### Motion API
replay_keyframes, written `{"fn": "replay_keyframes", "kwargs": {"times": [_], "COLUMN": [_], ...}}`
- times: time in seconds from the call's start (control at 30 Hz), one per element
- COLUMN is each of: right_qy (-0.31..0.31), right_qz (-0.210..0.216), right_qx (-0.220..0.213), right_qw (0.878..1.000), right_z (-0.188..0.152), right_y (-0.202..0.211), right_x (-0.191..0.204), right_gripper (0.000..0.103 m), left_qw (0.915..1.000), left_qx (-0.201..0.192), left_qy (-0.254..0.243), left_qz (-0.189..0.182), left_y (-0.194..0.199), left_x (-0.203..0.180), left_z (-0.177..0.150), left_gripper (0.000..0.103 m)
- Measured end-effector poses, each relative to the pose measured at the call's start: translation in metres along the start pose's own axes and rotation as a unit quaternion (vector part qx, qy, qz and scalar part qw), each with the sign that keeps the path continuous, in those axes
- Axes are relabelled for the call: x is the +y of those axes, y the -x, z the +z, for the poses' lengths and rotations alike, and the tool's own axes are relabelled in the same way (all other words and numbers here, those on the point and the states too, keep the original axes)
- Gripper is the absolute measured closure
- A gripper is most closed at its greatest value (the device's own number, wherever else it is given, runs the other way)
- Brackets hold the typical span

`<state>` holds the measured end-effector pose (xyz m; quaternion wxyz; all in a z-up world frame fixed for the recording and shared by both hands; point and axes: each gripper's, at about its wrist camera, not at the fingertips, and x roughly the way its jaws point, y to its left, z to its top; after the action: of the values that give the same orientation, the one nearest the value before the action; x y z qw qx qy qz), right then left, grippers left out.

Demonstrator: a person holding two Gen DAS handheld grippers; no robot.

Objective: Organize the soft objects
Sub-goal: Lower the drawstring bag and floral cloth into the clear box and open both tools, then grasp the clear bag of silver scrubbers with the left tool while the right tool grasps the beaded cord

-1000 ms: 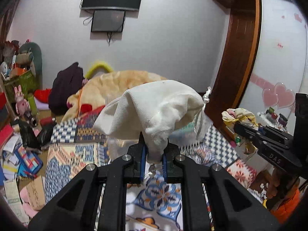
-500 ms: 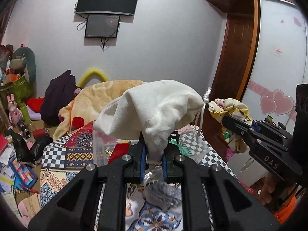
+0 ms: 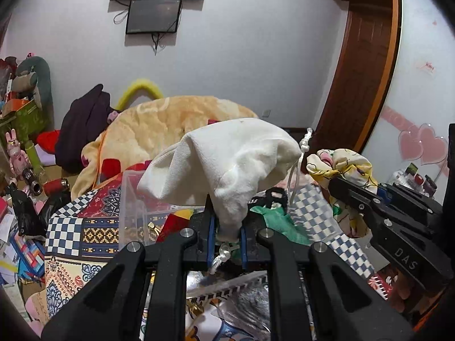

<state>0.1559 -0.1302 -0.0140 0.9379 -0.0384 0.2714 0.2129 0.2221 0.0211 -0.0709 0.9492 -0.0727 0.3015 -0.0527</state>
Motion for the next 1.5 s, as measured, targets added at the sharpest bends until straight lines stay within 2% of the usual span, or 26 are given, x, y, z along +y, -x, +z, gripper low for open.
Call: {"fn": "replay_keyframes", "kwargs": {"times": [0.27,0.5,0.7,0.77,0.87,1.07,1.23,1.4,1.43,1.5], "right_qy": [-0.019,-0.020,-0.010,-0.006,0.000,0.015,0.034,0.028,0.026,0.024], "right_qz": [0.011,0.012,0.003,0.002,-0.003,-0.009,-0.022,-0.014,-0.011,-0.008], "right_qx": [0.043,0.067,0.082,0.086,0.086,0.077,0.053,0.038,0.034,0.026], "right_qw": [0.999,0.997,0.997,0.996,0.996,0.997,0.998,0.999,0.999,0.999], "right_z": [-0.010,-0.015,-0.019,-0.018,-0.019,-0.018,-0.015,-0.013,-0.013,-0.015], "right_y": [-0.025,-0.043,-0.048,-0.050,-0.048,-0.038,-0.020,-0.003,0.003,0.010], "right_x": [-0.012,-0.011,-0.009,-0.008,-0.008,-0.006,-0.003,-0.005,-0.006,-0.007], "right_gripper": [0.085,0.085,0.082,0.077,0.067,0.052,0.040,0.040,0.039,0.033], "left_qw": [0.9988,0.9973,0.9971,0.9974,0.9978,0.9987,0.9995,0.9995,0.9994,0.9991], "left_qx": [0.041,0.057,0.070,0.069,0.064,0.051,0.026,0.006,0.003,-0.003], "left_qy": [-0.016,-0.031,-0.018,-0.011,-0.006,0.003,-0.012,-0.030,-0.035,-0.043], "left_qz": [0.020,0.035,0.023,0.019,0.016,0.008,0.009,0.006,0.004,0.004], "left_y": [-0.037,-0.050,-0.052,-0.049,-0.042,-0.020,0.007,0.033,0.038,0.046], "left_x": [0.001,-0.003,0.001,0.002,0.002,0.006,0.003,-0.005,-0.007,-0.012], "left_z": [-0.011,-0.022,-0.027,-0.027,-0.027,-0.026,-0.025,-0.025,-0.026,-0.029], "left_gripper": [0.090,0.088,0.068,0.057,0.050,0.047,0.041,0.037,0.033,0.028]}}
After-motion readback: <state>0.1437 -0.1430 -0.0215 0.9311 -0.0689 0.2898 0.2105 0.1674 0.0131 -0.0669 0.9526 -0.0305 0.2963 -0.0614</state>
